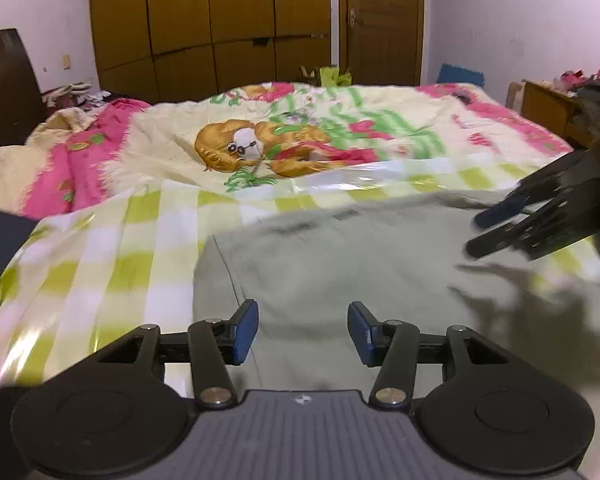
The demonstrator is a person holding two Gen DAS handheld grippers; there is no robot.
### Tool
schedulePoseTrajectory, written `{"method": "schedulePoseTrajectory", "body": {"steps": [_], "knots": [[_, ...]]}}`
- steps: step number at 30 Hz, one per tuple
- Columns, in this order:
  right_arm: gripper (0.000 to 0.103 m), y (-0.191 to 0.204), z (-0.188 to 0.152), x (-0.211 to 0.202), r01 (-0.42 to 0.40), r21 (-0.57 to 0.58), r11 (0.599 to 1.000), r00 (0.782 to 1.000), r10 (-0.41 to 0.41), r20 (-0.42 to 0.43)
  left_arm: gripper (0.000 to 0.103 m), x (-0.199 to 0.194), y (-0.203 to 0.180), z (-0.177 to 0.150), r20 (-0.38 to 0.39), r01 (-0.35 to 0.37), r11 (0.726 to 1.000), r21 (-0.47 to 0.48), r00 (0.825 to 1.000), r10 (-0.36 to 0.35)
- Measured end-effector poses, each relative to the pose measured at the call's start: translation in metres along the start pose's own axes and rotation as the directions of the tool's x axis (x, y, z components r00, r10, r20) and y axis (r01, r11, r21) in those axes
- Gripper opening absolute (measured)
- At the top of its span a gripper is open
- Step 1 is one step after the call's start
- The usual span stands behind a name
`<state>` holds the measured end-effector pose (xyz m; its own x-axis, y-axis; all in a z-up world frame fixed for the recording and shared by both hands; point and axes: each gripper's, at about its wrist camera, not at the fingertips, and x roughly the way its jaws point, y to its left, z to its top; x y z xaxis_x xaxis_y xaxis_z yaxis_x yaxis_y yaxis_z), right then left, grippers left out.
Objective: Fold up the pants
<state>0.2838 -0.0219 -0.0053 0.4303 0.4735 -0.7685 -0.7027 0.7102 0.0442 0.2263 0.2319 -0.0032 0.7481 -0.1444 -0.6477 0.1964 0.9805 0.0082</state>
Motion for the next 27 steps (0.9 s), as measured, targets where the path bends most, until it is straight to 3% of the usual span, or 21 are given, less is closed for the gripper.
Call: {"method": "schedulePoseTrajectory", "body": {"steps": [4,10,13,16,18,19,20,22,25,27], "knots": [[0.057,-0.041,0.029,0.037,0.117,-0.071,0.991,0.993,-0.117,0.007,0.064,0.058,0.031,0.029,-0.048,-0.032,0.999,0.021,0.998,0.033],[0.058,-0.076,0.044,0.076,0.090,-0.096,0.991,0.993,-0.097,-0.068,0.078,0.094,0.064,0.046,-0.114,-0.009,1.000,-0.001,0.993,0.009],[0.059,-0.083,0.050,0.090,0.087,-0.113,0.990,0.990,-0.098,-0.101,0.079,0.108,0.067,0.054,-0.162,0.042,0.999,-0.002,0.986,-0.042],[0.064,-0.087,0.050,0.101,0.050,-0.113,0.992,0.986,-0.067,-0.151,0.079,0.122,0.067,0.055,-0.193,0.044,0.999,0.008,0.980,-0.041],[0.060,-0.083,0.046,0.110,0.062,-0.148,0.987,0.981,-0.087,-0.172,0.072,0.130,0.064,0.052,-0.224,0.037,0.999,0.029,0.974,-0.029],[0.050,-0.081,0.044,0.112,0.071,-0.161,0.985,0.980,-0.098,-0.173,0.063,0.131,0.060,0.050,-0.235,0.030,0.998,0.052,0.972,-0.017],[0.030,-0.080,0.043,0.112,0.076,-0.151,0.986,0.981,-0.101,-0.166,0.059,0.131,0.058,0.048,-0.241,0.031,0.997,0.067,0.971,-0.014],[0.009,-0.079,0.042,0.107,0.087,-0.138,0.987,0.983,-0.108,-0.148,0.043,0.129,0.056,0.046,-0.244,0.023,0.997,0.079,0.970,-0.003],[0.002,-0.075,0.043,0.093,0.092,-0.124,0.988,0.985,-0.108,-0.133,0.032,0.119,0.052,0.046,-0.227,-0.006,0.995,0.098,0.974,0.028],[0.002,-0.066,0.042,0.076,0.093,-0.127,0.987,0.989,-0.107,-0.101,0.031,0.107,0.047,0.048,-0.201,-0.033,0.993,0.116,0.978,0.056]]}}
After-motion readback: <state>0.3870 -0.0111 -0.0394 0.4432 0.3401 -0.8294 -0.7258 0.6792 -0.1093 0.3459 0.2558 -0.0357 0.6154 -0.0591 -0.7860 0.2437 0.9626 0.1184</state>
